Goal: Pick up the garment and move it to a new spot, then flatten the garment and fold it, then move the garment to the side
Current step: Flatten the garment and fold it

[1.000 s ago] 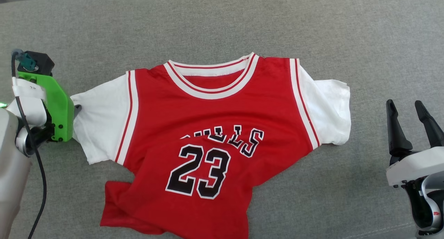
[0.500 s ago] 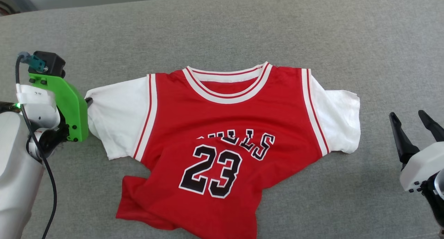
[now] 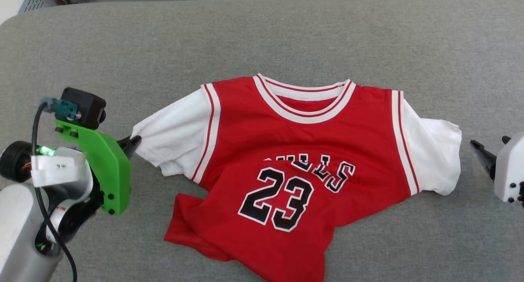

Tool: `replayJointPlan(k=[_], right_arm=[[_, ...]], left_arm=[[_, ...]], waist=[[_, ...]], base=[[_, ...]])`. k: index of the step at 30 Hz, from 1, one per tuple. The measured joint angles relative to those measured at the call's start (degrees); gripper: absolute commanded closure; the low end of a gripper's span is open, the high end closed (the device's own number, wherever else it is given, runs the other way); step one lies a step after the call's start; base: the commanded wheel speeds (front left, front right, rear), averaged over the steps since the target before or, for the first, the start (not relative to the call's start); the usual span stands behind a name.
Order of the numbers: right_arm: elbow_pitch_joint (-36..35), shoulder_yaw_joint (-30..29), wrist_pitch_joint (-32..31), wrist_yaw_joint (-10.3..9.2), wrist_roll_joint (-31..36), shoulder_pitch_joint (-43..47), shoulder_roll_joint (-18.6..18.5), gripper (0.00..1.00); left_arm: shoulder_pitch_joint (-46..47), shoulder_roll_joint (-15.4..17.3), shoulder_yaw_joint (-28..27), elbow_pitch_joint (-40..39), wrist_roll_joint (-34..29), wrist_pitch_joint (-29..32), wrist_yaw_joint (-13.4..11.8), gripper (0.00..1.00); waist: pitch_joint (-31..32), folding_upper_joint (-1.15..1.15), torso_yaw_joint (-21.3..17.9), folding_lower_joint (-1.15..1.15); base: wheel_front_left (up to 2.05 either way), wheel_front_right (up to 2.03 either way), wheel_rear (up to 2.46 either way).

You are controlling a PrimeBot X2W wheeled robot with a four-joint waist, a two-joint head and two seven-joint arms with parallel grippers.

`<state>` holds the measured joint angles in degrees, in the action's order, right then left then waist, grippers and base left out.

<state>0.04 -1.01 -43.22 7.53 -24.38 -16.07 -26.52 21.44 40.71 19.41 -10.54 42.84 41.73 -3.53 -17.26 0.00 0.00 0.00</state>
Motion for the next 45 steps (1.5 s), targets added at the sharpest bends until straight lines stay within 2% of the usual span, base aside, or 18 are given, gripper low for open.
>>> replayJointPlan(k=[7, 11, 12, 17, 18, 20, 27, 33, 39, 45], right_arm=[[5.66, 4.11, -3.52, 0.01, -0.04, -4.94, -2.87, 0.00], [8.67, 6.55, -3.49, 0.01, 0.53, -7.01, -3.35, 0.00], [10.45, 9.10, -3.42, 0.00, 0.70, -7.88, -4.38, 0.00], [12.73, 12.24, -2.57, 0.00, 0.86, -8.71, -6.31, 0.00], [13.19, 12.71, -2.25, 0.00, 0.63, -8.81, -6.62, 0.53], [13.63, 13.24, -1.58, 0.00, 0.25, -8.98, -7.13, 1.00], [16.50, 14.39, 4.38, 0.02, -1.00, -9.95, -7.27, 1.00], [18.11, 12.82, 9.65, 0.02, -2.29, -10.03, -7.08, 1.00], [15.88, 10.05, 14.01, 0.02, -3.43, -10.03, -7.56, 1.00], [11.87, 6.47, 15.80, 0.02, -6.36, -9.98, -8.21, 1.00]], left_arm=[[-2.94, 0.44, 0.81, -9.80, 0.09, 1.64, -2.04, 1.00], [-2.96, 0.47, 0.93, -11.69, 0.08, 1.78, -2.34, 1.00], [-2.95, 0.46, 1.12, -12.26, 0.09, 1.77, -2.33, 1.00], [-2.94, 0.40, 1.55, -12.03, 0.09, 1.75, -2.24, 1.00], [-2.94, 0.38, 1.64, -11.88, 0.09, 1.72, -2.22, 1.00], [-2.92, 0.36, 1.70, -11.54, 0.09, 1.67, -2.09, 1.00], [-2.91, -0.03, 1.21, -9.05, 0.35, -0.03, -1.68, 1.00], [-2.95, -0.15, -1.54, -6.59, 1.37, -3.52, -1.69, 1.00], [-3.86, 0.16, -3.81, -6.14, 1.68, -6.21, -1.79, 1.00], [-4.38, 0.51, -6.52, -6.60, 1.58, -9.56, -2.27, 1.00]], waist=[[-2.08, 0.00, 2.71, 0.00], [-3.20, 0.00, 3.91, 0.00], [-3.88, 0.00, 4.56, 0.00], [-4.79, 0.00, 5.30, -0.01], [-4.98, 0.00, 5.47, -0.01], [-5.17, 0.00, 5.69, -0.01], [-4.09, 0.00, 5.91, -0.01], [-1.13, 0.00, 5.44, 0.00], [2.86, 0.00, 4.63, -0.01], [7.30, 0.00, 3.66, -0.01]], base=[[0.00, 0.00, 0.00], [0.00, 0.00, 0.00], [0.00, 0.00, 0.00], [0.00, 0.00, 0.00], [0.00, 0.00, 0.00], [0.00, 0.00, 0.00], [0.00, 0.00, 0.00], [0.00, 0.00, 0.00], [0.00, 0.00, 0.00], [0.00, 0.00, 0.00]])
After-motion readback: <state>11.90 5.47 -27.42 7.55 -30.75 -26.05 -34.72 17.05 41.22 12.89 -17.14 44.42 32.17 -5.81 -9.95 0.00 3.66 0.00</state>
